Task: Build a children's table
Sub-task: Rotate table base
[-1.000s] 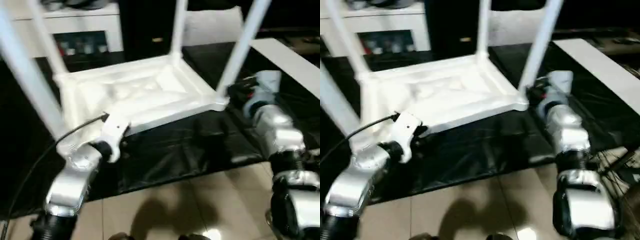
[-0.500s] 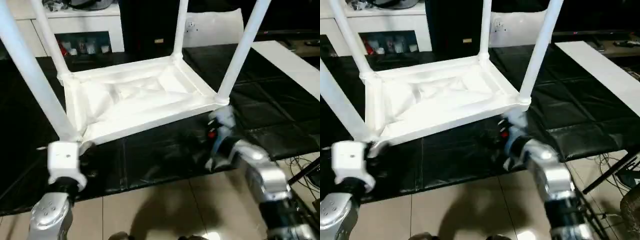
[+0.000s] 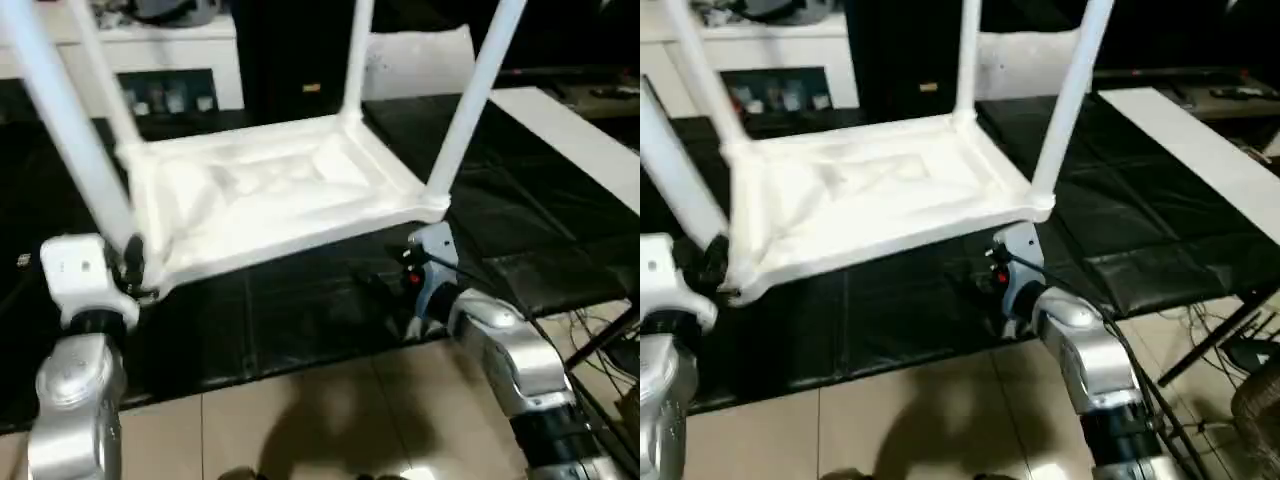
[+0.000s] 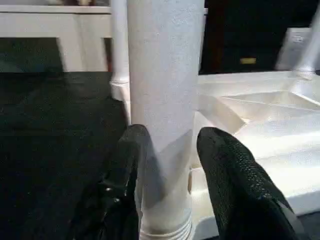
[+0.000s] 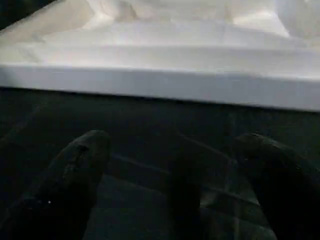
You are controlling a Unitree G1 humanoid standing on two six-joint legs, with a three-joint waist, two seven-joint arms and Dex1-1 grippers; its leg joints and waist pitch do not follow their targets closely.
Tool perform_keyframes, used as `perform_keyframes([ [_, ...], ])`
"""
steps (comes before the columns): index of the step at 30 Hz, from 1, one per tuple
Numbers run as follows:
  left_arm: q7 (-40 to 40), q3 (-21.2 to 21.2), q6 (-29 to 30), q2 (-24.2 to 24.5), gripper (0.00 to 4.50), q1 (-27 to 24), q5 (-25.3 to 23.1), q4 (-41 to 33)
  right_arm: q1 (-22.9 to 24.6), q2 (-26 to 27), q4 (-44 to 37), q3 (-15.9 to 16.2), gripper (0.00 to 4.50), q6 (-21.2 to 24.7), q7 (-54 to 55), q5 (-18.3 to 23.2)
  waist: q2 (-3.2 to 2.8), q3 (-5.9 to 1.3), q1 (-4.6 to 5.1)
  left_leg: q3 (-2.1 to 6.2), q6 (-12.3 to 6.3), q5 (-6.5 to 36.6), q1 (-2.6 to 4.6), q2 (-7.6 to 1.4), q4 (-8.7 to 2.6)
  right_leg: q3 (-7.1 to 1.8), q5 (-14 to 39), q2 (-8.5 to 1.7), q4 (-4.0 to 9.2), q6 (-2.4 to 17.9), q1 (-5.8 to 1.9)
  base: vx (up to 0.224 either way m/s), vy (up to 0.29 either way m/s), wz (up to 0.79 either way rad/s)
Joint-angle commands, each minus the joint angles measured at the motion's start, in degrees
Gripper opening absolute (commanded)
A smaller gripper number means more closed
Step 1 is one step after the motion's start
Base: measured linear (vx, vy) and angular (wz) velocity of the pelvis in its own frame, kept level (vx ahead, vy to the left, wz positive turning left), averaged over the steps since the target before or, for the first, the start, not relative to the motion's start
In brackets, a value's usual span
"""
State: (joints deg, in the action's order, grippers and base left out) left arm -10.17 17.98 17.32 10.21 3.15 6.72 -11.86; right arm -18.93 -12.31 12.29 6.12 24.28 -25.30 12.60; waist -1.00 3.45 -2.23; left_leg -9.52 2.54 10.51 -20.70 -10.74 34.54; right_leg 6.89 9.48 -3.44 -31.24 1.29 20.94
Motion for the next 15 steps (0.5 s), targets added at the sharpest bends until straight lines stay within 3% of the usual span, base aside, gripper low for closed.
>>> perform_keyframes([
  [1, -5.00, -1.36, 0.92, 2.46, 2.13, 3.08, 1.37, 3.30, -2.44, 0.40, 4.43, -1.55, 4.48, -1.11, 3.46, -1.69, -1.32, -2.94, 0.28, 2.06, 2.88, 31.97, 2.56, -2.62, -5.33, -2.89, 25.44, -4.78, 4.51, 4.29, 0.26, 0.000, 0.000, 0.00],
  [6, -7.07, -0.06, 1.48, 6.55, 2.13, 8.06, 1.90, 11.12, -5.13, 1.48, 9.67, -2.58, 4.48, -3.22, 5.95, -2.34, -0.91, -3.22, -0.06, 1.80, 3.12, 28.41, 1.93, -2.42, -5.36, -3.62, 22.81, -5.17, 3.54, 5.76, -0.13, 0.000, 0.000, 0.00],
  [8, -10.43, 0.66, 1.08, 8.61, 2.13, 10.53, 4.46, 15.37, -5.42, 2.10, 9.69, -2.38, 4.48, -4.47, 4.48, -2.09, -0.65, -3.05, -0.31, 1.70, 2.44, 27.66, 1.94, -2.01, -5.10, -3.92, 27.13, -5.56, 3.65, 5.28, -0.03, 0.000, 0.000, 0.00],
  [10, -11.78, 0.48, 0.93, 9.66, 2.13, 11.03, 4.63, 16.92, -5.41, 2.37, 9.59, -2.39, 4.48, -4.71, 3.68, -1.71, -0.57, -3.22, -0.39, 1.88, 2.07, 25.53, 1.32, -2.21, -5.19, -4.12, 26.91, -5.66, 3.31, 5.20, -0.36, 0.000, 0.000, 0.00],
  [13, -14.81, -0.17, -0.44, 12.62, 2.20, 12.18, 3.73, 21.20, -5.48, 2.55, 9.53, -2.14, 4.49, -5.79, 1.44, -0.70, -0.61, -3.61, -0.75, 1.48, 1.16, 22.10, 1.33, -2.25, -5.12, -4.46, 22.67, -5.52, 2.65, 6.58, -0.27, 0.000, 0.000, 0.00],
  [14, -16.52, -0.18, -0.98, 13.39, 2.36, 12.98, 4.23, 22.93, -5.50, 2.51, 9.51, -2.10, 4.50, -6.49, 0.38, -0.26, -0.45, -3.70, -0.84, 1.46, 0.91, 21.00, 1.17, -2.29, -5.14, -4.48, 21.40, -5.53, 2.48, 6.88, -0.45, 0.000, 0.000, 0.00],
  [15, -17.99, -0.27, -1.24, 14.08, 2.59, 13.69, 4.62, 24.31, -5.49, 2.46, 9.48, -2.04, 4.50, -7.00, -0.26, -0.08, -0.77, -3.89, -1.13, 1.35, 0.83, 19.33, 1.21, -2.43, -5.10, -4.59, 18.73, -5.49, 2.07, 7.64, -0.40, 0.000, 0.000, 0.00],
])
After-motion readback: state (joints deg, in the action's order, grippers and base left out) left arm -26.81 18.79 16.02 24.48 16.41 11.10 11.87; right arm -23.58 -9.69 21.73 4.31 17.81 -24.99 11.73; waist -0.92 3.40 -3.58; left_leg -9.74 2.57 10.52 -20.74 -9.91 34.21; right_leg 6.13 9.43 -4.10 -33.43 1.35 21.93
